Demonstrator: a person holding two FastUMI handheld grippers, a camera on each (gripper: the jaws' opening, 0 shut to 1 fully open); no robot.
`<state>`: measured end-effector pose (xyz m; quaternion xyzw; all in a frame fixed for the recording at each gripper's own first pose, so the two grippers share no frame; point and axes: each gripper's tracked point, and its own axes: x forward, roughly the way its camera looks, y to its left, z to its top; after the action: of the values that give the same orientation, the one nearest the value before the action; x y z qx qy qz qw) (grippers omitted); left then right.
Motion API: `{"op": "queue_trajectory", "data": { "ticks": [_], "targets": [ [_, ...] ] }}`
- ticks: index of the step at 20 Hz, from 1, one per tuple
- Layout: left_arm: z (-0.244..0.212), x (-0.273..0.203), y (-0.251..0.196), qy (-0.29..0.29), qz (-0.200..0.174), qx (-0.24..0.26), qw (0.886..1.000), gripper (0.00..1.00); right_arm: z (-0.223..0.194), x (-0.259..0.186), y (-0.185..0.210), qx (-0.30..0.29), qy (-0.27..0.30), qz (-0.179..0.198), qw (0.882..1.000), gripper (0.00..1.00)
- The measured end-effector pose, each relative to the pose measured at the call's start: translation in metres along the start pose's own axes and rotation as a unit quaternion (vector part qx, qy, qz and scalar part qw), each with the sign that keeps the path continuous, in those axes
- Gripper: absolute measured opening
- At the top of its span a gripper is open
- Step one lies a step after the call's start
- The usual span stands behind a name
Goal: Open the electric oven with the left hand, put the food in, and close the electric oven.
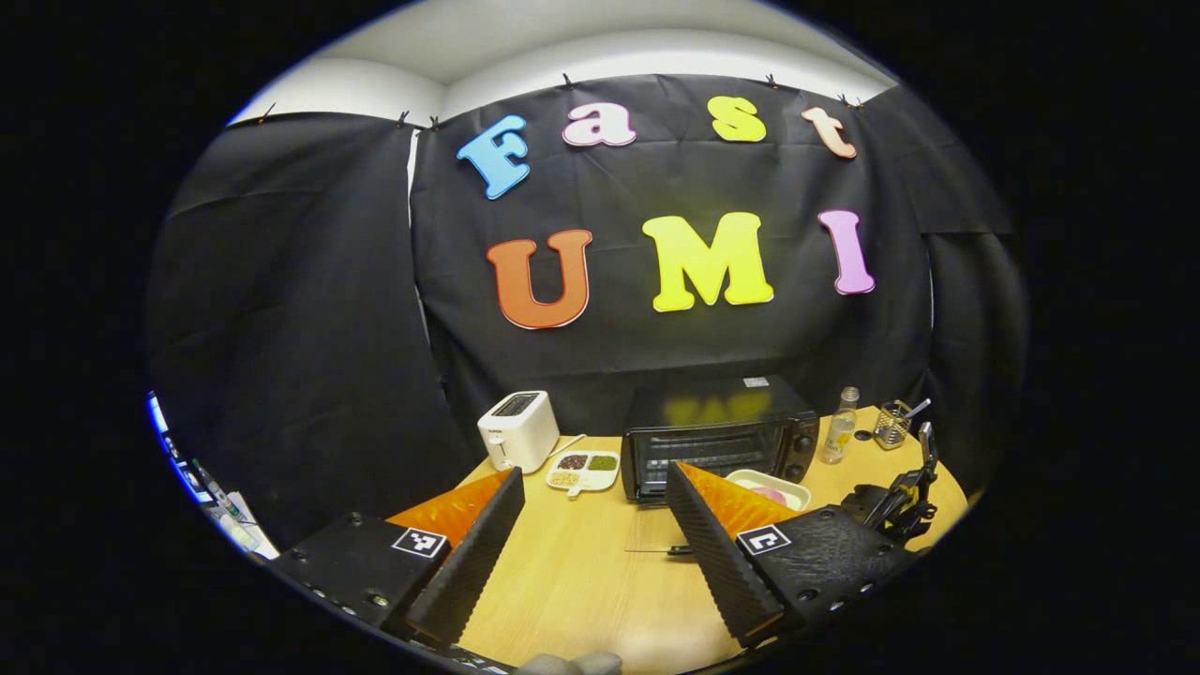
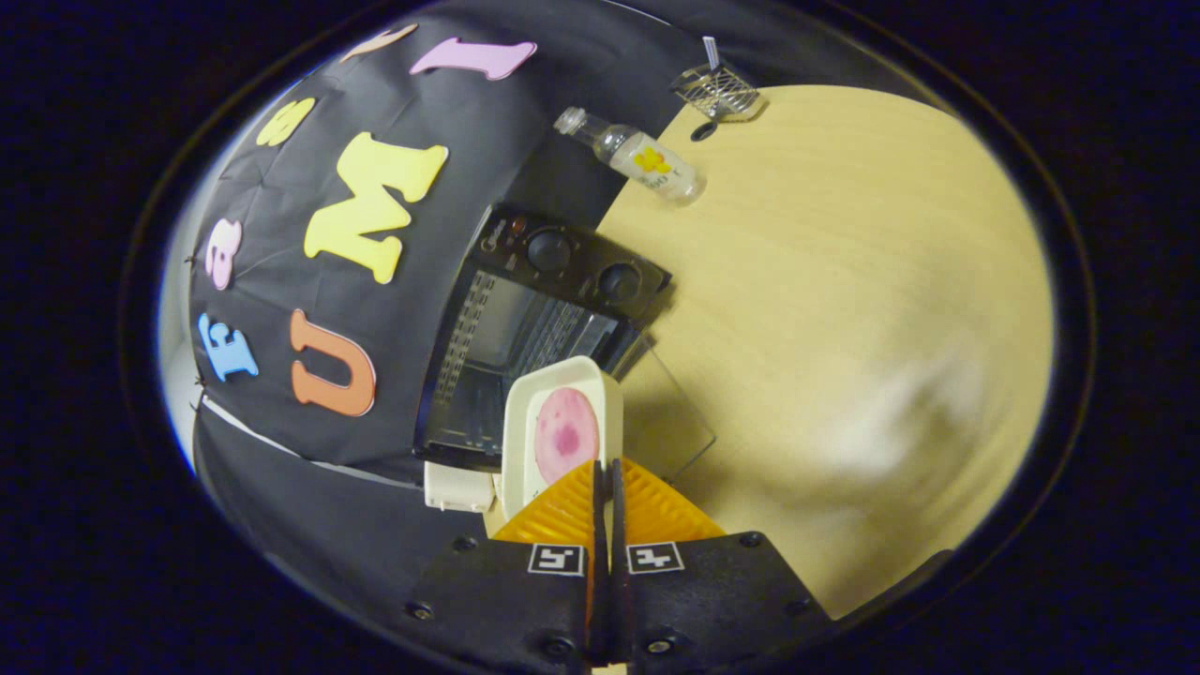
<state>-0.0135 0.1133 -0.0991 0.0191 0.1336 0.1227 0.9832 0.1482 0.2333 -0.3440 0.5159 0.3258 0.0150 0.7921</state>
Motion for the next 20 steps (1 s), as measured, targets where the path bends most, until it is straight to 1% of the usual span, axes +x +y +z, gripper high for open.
{"op": "queue_trajectory", "data": {
  "ticks": [1, 2, 3, 4, 7, 8, 9, 13, 14, 15, 16, 17, 18, 19, 20],
  "targets": [
    [0.000, 0.003, 0.003, -0.003, 0.005, 0.007, 1.000, 0.96, -0.008, 0.010, 0.005, 0.008, -0.001, 0.008, 1.000, 0.00],
    [-0.003, 0.005, 0.004, -0.002, 0.010, 0.013, 1.000, 0.96, -0.014, 0.020, 0.008, 0.014, -0.002, 0.012, 1.000, 0.04],
    [-0.005, 0.008, 0.006, -0.001, 0.014, 0.015, 1.000, 0.96, -0.013, 0.024, 0.015, 0.019, -0.002, 0.013, 1.000, 0.04],
    [-0.006, 0.010, 0.008, -0.001, 0.022, 0.013, 1.000, 0.96, -0.018, 0.032, 0.016, 0.022, 0.000, 0.009, 1.000, 0.00],
    [-0.006, 0.017, 0.009, 0.000, 0.035, 0.013, 0.999, 0.97, -0.018, 0.056, 0.028, 0.032, 0.003, 0.017, 0.999, 0.00],
    [-0.005, 0.021, 0.008, 0.000, 0.039, 0.015, 0.999, 0.96, -0.015, 0.064, 0.033, 0.033, 0.005, 0.019, 0.999, 0.04],
    [-0.005, 0.027, 0.007, 0.000, 0.040, 0.016, 0.999, 0.96, -0.010, 0.071, 0.040, 0.035, 0.004, 0.024, 0.999, 0.00],
    [-0.012, 0.049, -0.002, 0.018, 0.041, 0.005, 0.999, 0.97, 0.021, 0.105, 0.056, 0.028, -0.009, 0.035, 0.999, 0.00],
    [-0.012, 0.055, -0.005, 0.020, 0.039, 0.001, 0.999, 0.97, 0.028, 0.115, 0.058, 0.028, -0.006, 0.039, 0.999, 0.04],
    [-0.013, 0.060, -0.008, 0.021, 0.039, -0.001, 0.999, 0.96, 0.035, 0.123, 0.060, 0.032, -0.004, 0.043, 0.999, 0.04],
    [-0.014, 0.066, -0.011, 0.023, 0.037, -0.001, 0.999, 0.97, 0.045, 0.131, 0.061, 0.030, -0.009, 0.046, 0.998, 0.04],
    [-0.017, 0.073, -0.014, 0.026, 0.035, -0.001, 0.999, 0.96, 0.055, 0.138, 0.062, 0.023, -0.016, 0.048, 0.998, 0.00],
    [-0.018, 0.079, -0.017, 0.029, 0.033, -0.002, 0.999, 0.97, 0.066, 0.144, 0.062, 0.017, -0.024, 0.046, 0.999, 0.04],
    [-0.020, 0.083, -0.020, 0.031, 0.031, -0.004, 0.999, 0.97, 0.076, 0.149, 0.064, 0.010, -0.035, 0.045, 0.998, 0.00],
    [-0.021, 0.087, -0.022, 0.033, 0.029, -0.006, 0.999, 0.97, 0.084, 0.153, 0.066, 0.002, -0.044, 0.047, 0.998, 0.04]
  ]
}}
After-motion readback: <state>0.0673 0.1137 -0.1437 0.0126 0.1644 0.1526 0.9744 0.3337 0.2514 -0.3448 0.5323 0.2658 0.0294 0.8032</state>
